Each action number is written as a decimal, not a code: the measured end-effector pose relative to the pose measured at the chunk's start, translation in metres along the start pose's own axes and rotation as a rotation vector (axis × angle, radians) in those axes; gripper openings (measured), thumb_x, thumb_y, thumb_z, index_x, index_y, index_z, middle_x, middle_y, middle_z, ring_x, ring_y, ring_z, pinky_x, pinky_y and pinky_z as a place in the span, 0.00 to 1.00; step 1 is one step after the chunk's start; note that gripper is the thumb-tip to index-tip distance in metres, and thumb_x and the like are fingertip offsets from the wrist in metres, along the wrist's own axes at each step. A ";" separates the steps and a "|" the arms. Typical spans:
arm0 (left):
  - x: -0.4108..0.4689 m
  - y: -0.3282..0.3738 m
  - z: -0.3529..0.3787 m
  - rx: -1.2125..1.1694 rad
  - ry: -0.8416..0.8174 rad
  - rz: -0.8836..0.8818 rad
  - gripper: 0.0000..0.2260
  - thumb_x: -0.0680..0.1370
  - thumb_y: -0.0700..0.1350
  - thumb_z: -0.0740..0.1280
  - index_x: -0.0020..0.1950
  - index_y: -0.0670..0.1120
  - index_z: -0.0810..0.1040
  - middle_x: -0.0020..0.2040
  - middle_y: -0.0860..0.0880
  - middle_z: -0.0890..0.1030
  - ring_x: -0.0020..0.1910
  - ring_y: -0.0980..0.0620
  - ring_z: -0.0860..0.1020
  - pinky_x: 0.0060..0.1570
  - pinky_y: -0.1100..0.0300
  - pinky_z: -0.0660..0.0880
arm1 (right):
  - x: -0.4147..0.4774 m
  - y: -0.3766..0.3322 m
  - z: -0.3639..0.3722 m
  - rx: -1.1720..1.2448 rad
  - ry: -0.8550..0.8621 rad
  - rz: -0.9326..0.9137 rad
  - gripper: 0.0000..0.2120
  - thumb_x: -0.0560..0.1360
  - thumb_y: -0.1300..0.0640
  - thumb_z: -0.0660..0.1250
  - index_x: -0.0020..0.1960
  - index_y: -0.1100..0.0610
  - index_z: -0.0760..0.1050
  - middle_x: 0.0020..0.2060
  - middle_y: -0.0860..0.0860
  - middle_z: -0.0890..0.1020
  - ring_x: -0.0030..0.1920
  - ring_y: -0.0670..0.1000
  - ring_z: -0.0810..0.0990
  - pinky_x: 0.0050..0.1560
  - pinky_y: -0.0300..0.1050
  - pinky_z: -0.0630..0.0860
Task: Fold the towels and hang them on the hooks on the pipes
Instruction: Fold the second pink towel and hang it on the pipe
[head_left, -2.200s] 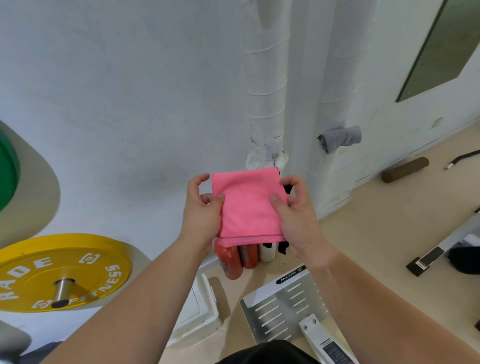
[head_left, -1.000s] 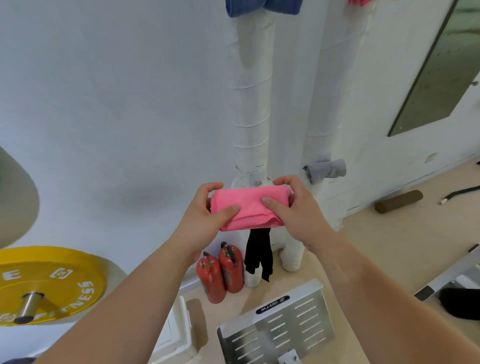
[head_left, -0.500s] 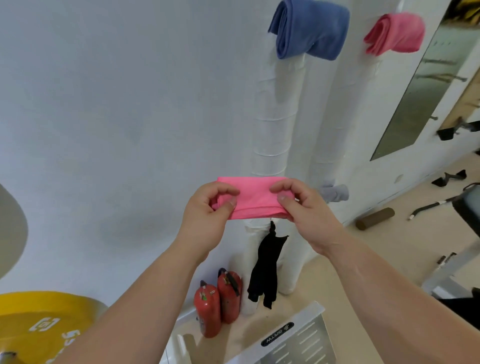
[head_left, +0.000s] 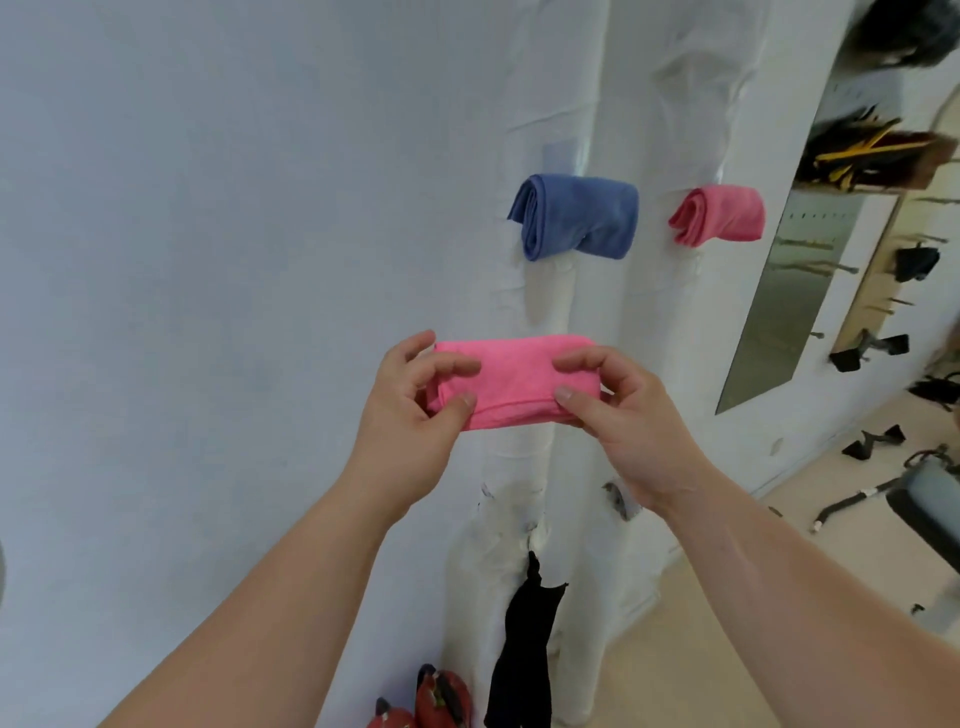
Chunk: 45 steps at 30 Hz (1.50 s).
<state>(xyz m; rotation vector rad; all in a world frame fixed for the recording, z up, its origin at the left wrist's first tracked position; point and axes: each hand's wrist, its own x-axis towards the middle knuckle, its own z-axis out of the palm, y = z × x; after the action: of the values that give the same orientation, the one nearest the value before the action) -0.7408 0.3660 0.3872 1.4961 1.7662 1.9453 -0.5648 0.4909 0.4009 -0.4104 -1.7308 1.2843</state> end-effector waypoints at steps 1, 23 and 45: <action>0.008 0.005 0.003 0.011 0.011 0.017 0.16 0.77 0.36 0.72 0.53 0.59 0.84 0.72 0.56 0.69 0.66 0.59 0.75 0.66 0.49 0.75 | 0.008 -0.005 -0.005 0.005 -0.003 -0.020 0.11 0.76 0.70 0.70 0.53 0.56 0.81 0.52 0.49 0.84 0.47 0.50 0.83 0.60 0.56 0.81; 0.241 0.221 0.148 0.720 0.403 0.517 0.18 0.78 0.37 0.71 0.51 0.64 0.79 0.64 0.56 0.72 0.61 0.62 0.72 0.65 0.71 0.66 | 0.301 -0.142 -0.186 0.113 -0.268 -0.659 0.16 0.74 0.66 0.73 0.50 0.44 0.82 0.50 0.53 0.84 0.43 0.64 0.82 0.51 0.61 0.82; 0.380 0.277 0.080 0.690 0.602 0.582 0.14 0.77 0.34 0.69 0.55 0.52 0.83 0.55 0.56 0.75 0.56 0.52 0.76 0.58 0.59 0.74 | 0.430 -0.244 -0.105 0.064 -0.142 -0.780 0.14 0.73 0.67 0.73 0.51 0.49 0.82 0.48 0.46 0.79 0.44 0.51 0.80 0.52 0.53 0.83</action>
<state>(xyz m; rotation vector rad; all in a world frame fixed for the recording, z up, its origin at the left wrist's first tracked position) -0.7383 0.5821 0.8122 1.9310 2.7130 2.3744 -0.6473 0.7581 0.8216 0.3830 -1.6997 0.7970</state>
